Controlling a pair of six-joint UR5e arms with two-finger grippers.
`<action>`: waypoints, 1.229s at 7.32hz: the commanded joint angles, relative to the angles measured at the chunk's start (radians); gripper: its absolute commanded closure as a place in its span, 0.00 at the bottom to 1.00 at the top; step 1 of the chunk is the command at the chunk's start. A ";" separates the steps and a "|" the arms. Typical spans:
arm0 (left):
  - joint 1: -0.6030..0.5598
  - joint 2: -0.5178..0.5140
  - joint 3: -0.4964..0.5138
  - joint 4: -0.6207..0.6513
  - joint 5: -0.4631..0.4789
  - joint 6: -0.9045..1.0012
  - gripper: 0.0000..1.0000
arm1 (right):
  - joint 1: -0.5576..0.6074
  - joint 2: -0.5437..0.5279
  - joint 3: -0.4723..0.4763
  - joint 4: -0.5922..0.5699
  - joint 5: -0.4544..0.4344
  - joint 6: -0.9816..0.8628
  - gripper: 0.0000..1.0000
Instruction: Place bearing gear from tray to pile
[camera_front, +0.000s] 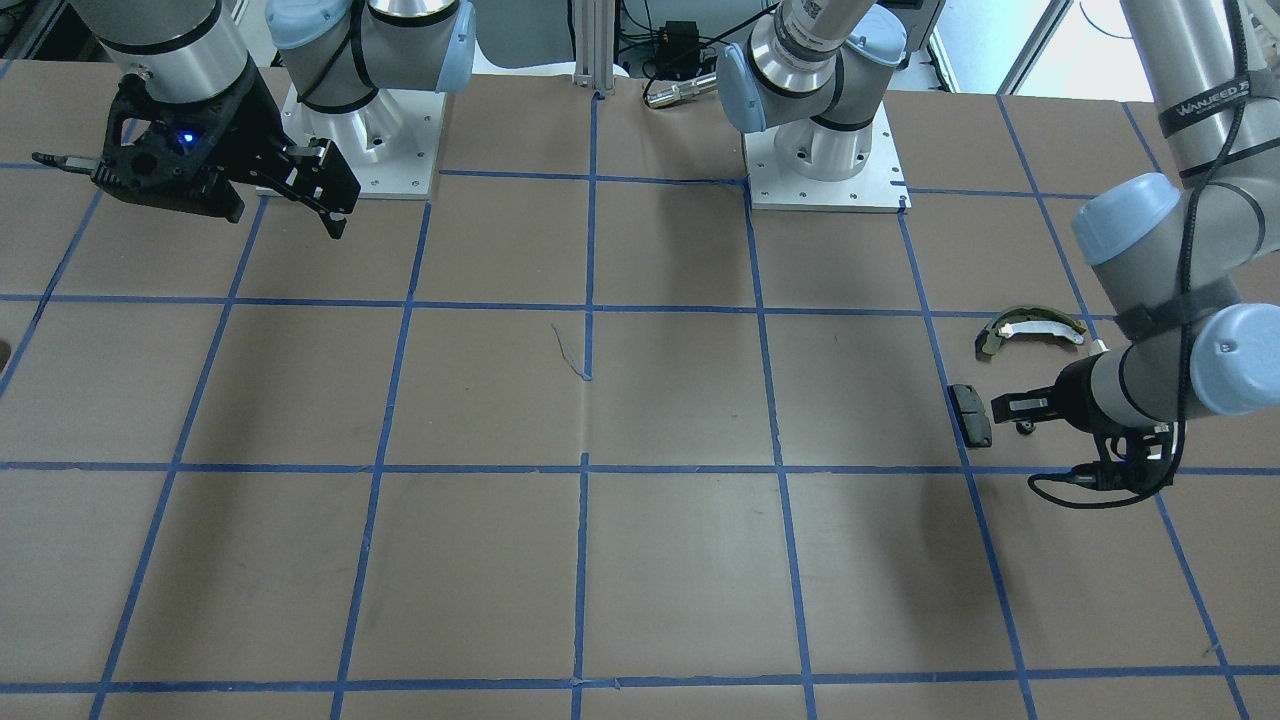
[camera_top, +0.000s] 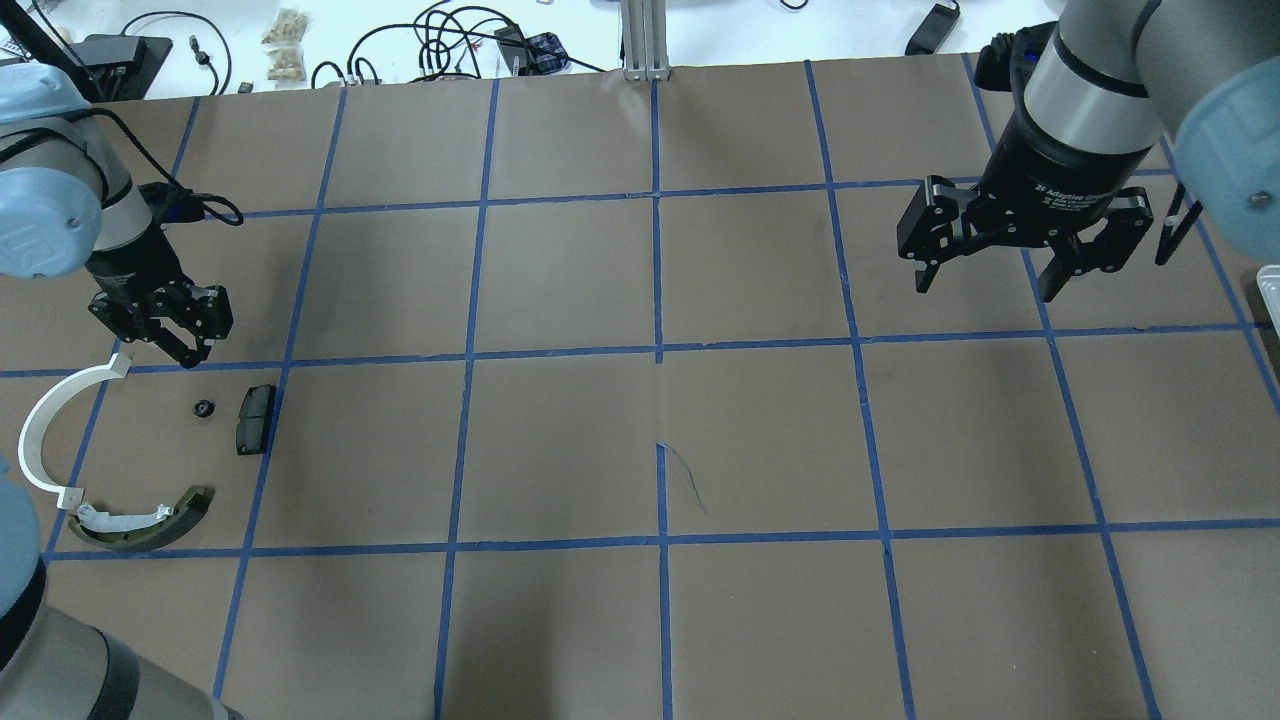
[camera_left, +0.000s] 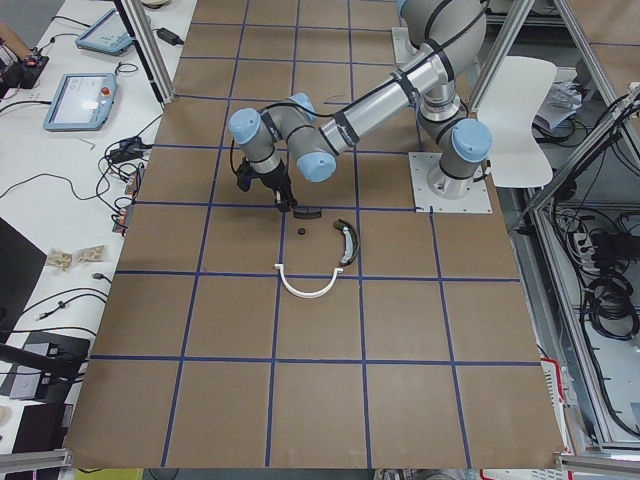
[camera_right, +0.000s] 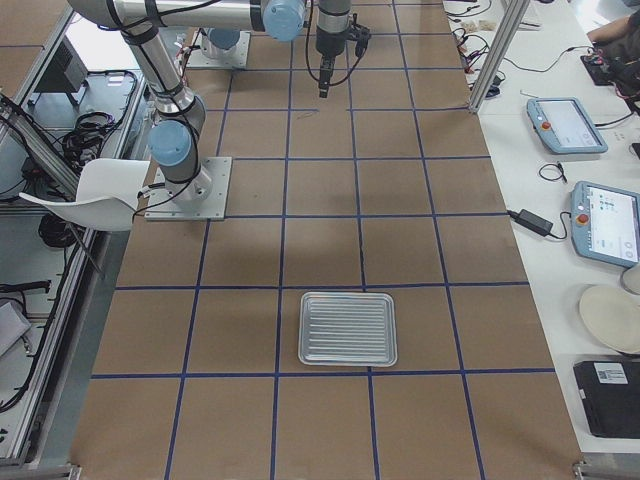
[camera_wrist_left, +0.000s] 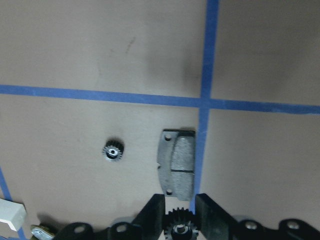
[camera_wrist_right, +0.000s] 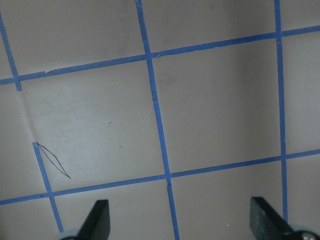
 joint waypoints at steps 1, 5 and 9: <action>0.075 -0.050 -0.001 0.103 -0.005 0.060 1.00 | 0.000 -0.002 0.001 0.000 0.001 -0.002 0.00; 0.108 -0.055 -0.051 0.113 -0.010 0.063 1.00 | 0.000 -0.002 0.009 0.001 -0.005 -0.004 0.00; 0.119 -0.055 -0.054 0.111 -0.059 0.063 1.00 | 0.000 -0.002 0.009 0.007 -0.009 -0.004 0.00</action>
